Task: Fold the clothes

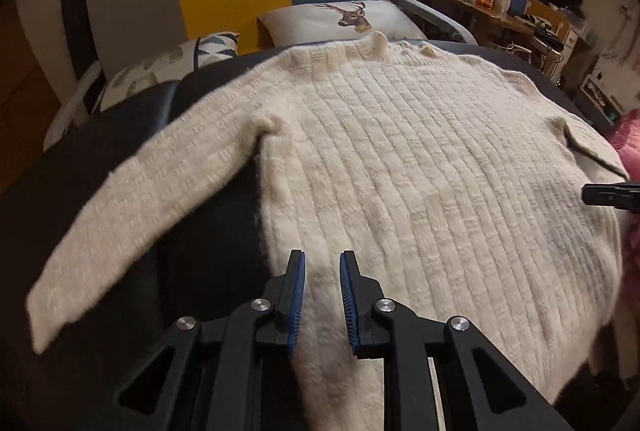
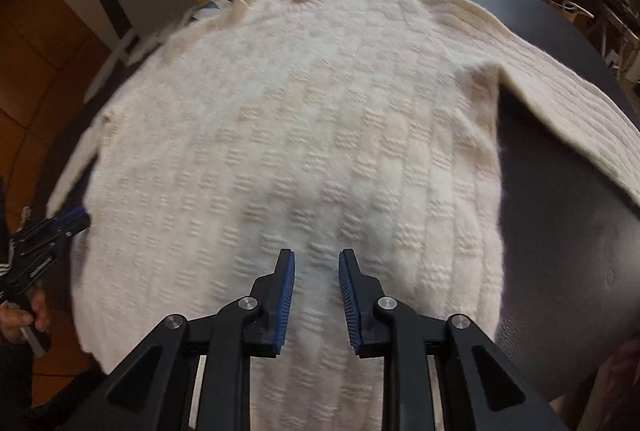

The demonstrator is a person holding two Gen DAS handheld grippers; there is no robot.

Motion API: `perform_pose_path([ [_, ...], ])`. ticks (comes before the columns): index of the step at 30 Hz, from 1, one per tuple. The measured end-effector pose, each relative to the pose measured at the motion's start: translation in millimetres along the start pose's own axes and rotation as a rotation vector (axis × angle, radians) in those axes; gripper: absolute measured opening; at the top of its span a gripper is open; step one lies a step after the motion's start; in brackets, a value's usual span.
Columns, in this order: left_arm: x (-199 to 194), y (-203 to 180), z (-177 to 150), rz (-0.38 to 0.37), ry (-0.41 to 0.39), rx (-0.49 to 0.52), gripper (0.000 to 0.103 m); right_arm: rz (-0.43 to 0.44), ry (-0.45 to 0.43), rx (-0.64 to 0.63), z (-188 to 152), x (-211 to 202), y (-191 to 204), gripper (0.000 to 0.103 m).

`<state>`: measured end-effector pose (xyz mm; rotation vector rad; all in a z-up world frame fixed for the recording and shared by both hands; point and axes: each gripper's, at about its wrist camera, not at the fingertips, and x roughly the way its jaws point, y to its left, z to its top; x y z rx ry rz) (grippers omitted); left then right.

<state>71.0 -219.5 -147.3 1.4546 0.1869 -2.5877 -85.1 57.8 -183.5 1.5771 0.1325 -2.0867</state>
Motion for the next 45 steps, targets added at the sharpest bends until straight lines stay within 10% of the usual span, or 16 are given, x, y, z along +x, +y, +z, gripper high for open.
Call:
perform_pose_path([
  [3,10,-1,-24,-0.011,0.044,-0.033,0.019,0.030,-0.040,0.047,-4,-4,-11,0.021],
  [8,-24,88,-43,-0.093,-0.032,-0.402,0.020,0.081,-0.158,-0.056,-6,-30,25,0.025],
  [15,-74,275,-100,0.251,-0.072,-0.805,0.030,0.167,-0.106,-0.269,12,9,137,0.025],
  [19,-79,338,-123,0.227,-0.060,-0.918,0.034,0.163,-0.082,-0.352,34,29,189,0.025],
  [24,-54,366,-116,0.109,-0.045,-0.934,0.041,0.183,-0.088,-0.347,60,39,219,0.025],
  [31,-19,366,-98,0.125,0.034,-0.872,0.047,0.180,-0.113,-0.346,94,38,225,0.025],
  [34,-13,356,-92,0.183,0.035,-0.801,0.010,0.111,-0.129,-0.317,128,46,216,0.025],
  [45,-28,399,-79,0.264,-0.083,-0.935,0.008,0.064,0.035,-0.290,210,129,234,0.025],
])
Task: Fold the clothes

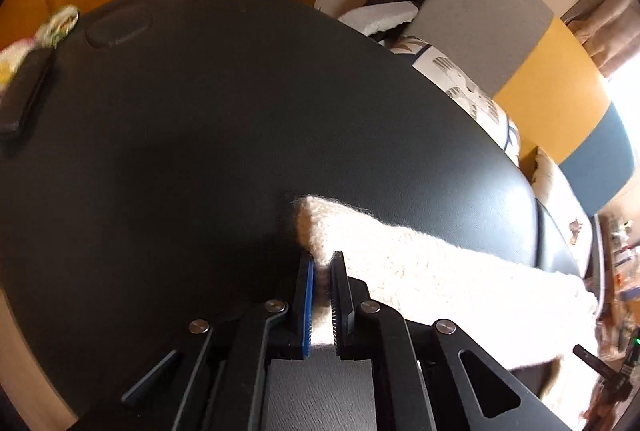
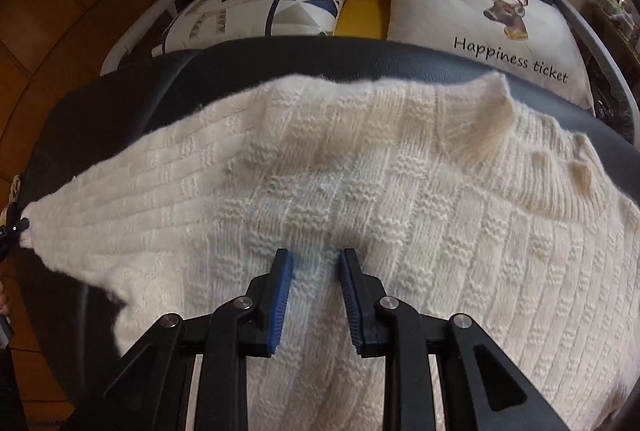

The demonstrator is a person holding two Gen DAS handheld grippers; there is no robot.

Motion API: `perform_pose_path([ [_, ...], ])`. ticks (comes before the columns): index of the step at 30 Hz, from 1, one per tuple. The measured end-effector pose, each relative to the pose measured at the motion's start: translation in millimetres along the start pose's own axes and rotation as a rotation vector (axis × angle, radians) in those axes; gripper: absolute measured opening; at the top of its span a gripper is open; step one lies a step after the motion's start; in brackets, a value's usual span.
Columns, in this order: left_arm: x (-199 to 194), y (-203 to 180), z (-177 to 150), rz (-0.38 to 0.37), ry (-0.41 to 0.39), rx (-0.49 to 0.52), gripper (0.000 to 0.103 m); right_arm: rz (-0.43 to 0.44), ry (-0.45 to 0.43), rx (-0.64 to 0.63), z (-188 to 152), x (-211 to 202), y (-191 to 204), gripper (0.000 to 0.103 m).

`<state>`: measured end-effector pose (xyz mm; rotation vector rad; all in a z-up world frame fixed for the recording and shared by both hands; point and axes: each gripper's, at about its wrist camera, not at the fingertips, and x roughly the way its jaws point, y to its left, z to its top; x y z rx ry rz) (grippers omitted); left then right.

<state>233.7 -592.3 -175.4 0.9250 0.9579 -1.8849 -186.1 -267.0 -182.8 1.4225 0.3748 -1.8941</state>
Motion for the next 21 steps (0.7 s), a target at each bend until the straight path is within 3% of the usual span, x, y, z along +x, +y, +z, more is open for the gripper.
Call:
perform_pose_path([
  [5,-4,10,4,0.049,-0.035,-0.021,0.008,-0.003,-0.016,0.012,21,11,19,0.025],
  [9,-7,24,19,0.094,-0.047,-0.034,0.008,0.107,0.012,0.028,36,5,25,0.025],
  [12,-4,27,30,0.108,-0.039,-0.020,0.008,0.149,-0.074,-0.003,55,-10,29,0.025],
  [18,-11,34,29,0.141,-0.058,-0.017,0.008,-0.039,-0.074,-0.048,94,29,39,0.025],
  [21,-3,32,35,0.188,-0.074,-0.016,0.008,-0.063,-0.111,-0.028,101,38,40,0.024],
])
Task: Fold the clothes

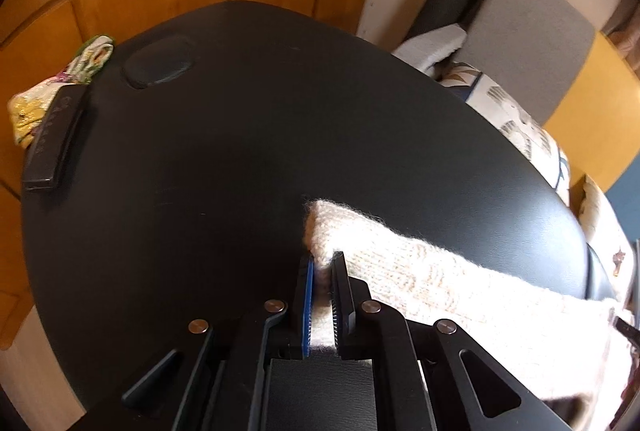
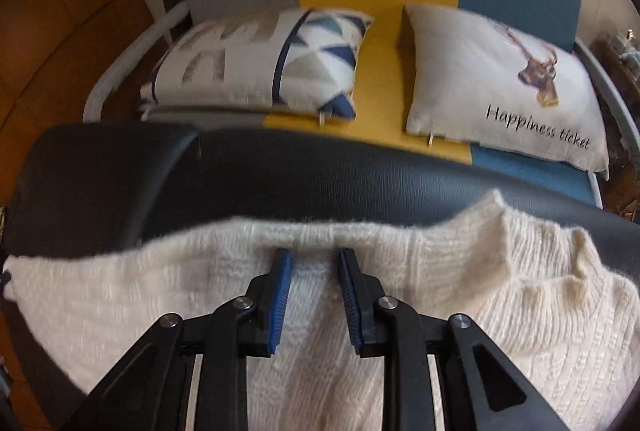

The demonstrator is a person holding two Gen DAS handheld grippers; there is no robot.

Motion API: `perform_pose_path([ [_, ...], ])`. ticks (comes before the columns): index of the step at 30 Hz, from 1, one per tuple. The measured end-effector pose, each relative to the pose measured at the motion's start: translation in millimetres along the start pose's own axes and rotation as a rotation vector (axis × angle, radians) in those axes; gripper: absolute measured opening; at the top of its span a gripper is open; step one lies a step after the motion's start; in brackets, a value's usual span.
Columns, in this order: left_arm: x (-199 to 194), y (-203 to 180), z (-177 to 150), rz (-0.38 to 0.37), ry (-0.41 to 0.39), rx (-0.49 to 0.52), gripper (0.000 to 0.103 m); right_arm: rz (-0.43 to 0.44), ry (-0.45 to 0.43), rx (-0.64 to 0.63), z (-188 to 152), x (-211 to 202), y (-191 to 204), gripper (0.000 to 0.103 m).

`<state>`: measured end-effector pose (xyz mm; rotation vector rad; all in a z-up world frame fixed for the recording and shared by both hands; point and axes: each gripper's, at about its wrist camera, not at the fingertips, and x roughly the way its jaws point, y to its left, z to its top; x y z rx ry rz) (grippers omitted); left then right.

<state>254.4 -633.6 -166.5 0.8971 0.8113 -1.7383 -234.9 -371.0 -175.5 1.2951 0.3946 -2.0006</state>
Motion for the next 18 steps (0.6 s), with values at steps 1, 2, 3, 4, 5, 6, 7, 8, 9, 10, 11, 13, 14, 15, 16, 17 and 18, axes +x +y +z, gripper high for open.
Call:
perform_pose_path([
  [1,3,-1,1,0.012,0.004,0.008,0.008,-0.008,0.002,-0.002,1,0,2,0.024],
  [2,6,-1,1,0.018,0.014,0.015,0.008,-0.006,0.009,-0.001,2,-2,2,0.024],
  [3,7,-3,1,0.023,0.023,0.022,0.008,0.004,0.017,0.006,3,-5,2,0.024],
  [4,9,-4,1,0.029,0.032,0.030,0.008,0.038,0.021,0.021,0,-13,0,0.024],
  [5,11,-5,1,0.034,0.041,0.037,0.008,0.075,0.013,0.017,-5,-22,1,0.024],
  [6,10,-5,1,0.032,0.047,0.039,0.009,0.113,0.008,0.010,-11,-33,3,0.024],
  [7,7,-4,1,0.024,0.052,0.037,0.009,0.156,0.012,-0.011,-21,-43,7,0.025],
  [8,4,-3,1,0.015,0.057,0.035,0.010,0.201,0.027,-0.038,-33,-50,14,0.025],
  [9,2,-1,1,0.015,0.060,0.034,0.011,0.240,0.045,-0.066,-46,-57,20,0.024],
  [10,0,0,2,0.016,0.066,0.034,0.014,0.260,0.072,-0.099,-61,-60,29,0.024],
  [11,0,2,3,0.013,0.077,0.029,0.014,0.260,0.108,-0.123,-76,-57,38,0.024],
  [13,3,7,6,0.023,0.108,0.015,0.015,0.221,0.166,-0.158,-98,-44,54,0.025],
  [14,5,9,8,0.037,0.127,0.012,0.015,0.190,0.133,-0.185,-103,-46,60,0.025],
  [15,5,12,9,0.053,0.140,0.003,0.015,0.168,0.110,-0.196,-107,-48,64,0.025],
  [16,2,15,10,0.062,0.142,-0.007,0.015,0.186,0.110,-0.158,-109,-55,60,0.025],
  [17,-3,18,10,0.066,0.140,-0.014,0.015,0.239,0.103,-0.106,-112,-66,53,0.025],
  [18,-12,22,8,0.072,0.132,-0.020,0.015,0.284,0.093,-0.066,-116,-77,45,0.025],
])
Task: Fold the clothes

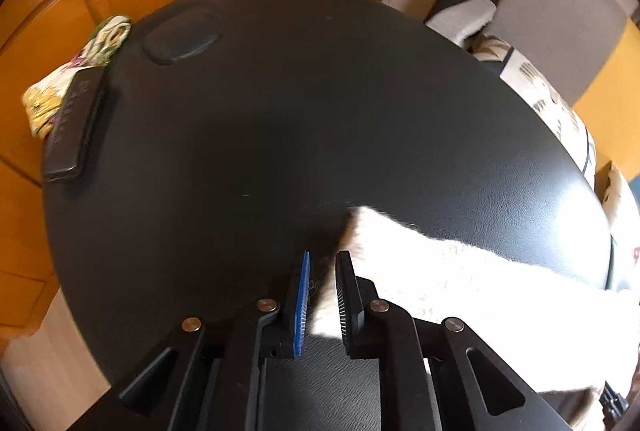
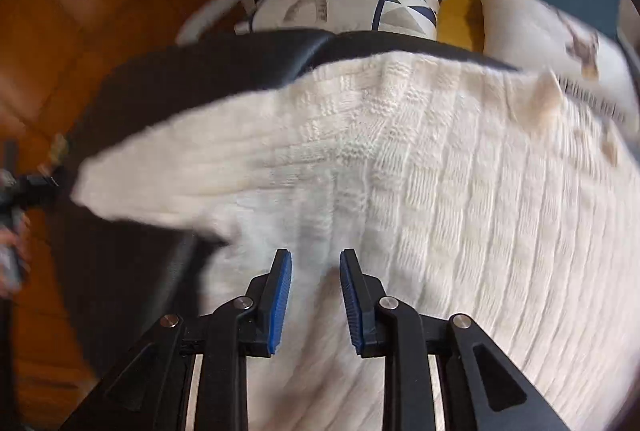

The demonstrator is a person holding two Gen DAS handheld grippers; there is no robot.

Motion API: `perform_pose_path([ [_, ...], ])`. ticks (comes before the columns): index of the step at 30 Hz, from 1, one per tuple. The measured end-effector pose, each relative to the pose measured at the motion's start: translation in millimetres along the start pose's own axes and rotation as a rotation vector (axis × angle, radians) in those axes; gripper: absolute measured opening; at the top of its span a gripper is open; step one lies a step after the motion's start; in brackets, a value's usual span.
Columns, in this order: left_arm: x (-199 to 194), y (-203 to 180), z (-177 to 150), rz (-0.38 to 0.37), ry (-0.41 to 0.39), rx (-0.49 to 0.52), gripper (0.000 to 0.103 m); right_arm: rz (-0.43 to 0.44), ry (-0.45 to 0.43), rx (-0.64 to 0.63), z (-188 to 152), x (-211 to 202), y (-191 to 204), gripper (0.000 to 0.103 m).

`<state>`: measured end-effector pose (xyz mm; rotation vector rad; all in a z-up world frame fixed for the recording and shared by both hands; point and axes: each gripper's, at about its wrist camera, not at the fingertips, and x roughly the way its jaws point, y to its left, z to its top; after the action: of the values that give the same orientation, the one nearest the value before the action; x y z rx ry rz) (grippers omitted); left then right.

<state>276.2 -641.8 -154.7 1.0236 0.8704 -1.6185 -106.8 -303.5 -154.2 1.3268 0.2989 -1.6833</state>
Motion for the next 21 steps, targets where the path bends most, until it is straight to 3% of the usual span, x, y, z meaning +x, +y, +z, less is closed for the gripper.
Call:
perform_pose_path([
  [3,-38,3,-15,-0.024,-0.080,0.020,0.015,0.017,-0.026,-0.006,-34,-37,-8,0.025],
  [4,-53,-2,-26,-0.063,-0.106,0.043,0.015,0.006,-0.027,-0.009,-48,-47,-12,0.025],
  [7,-93,-30,-69,-0.230,-0.143,0.139,0.015,-0.100,-0.026,0.008,-90,-72,-31,0.025],
  [10,-123,-88,-134,-0.422,-0.121,0.320,0.015,-0.144,-0.028,0.097,-122,-92,-64,0.025],
  [13,-137,-158,-202,-0.565,-0.051,0.511,0.015,-0.219,-0.032,0.158,-156,-110,-91,0.025],
  [18,-126,-257,-279,-0.617,0.081,0.696,0.015,-0.338,0.028,0.190,-216,-122,-126,0.025],
  [21,-108,-282,-292,-0.579,0.157,0.693,0.015,-0.299,-0.001,0.220,-242,-135,-136,0.022],
])
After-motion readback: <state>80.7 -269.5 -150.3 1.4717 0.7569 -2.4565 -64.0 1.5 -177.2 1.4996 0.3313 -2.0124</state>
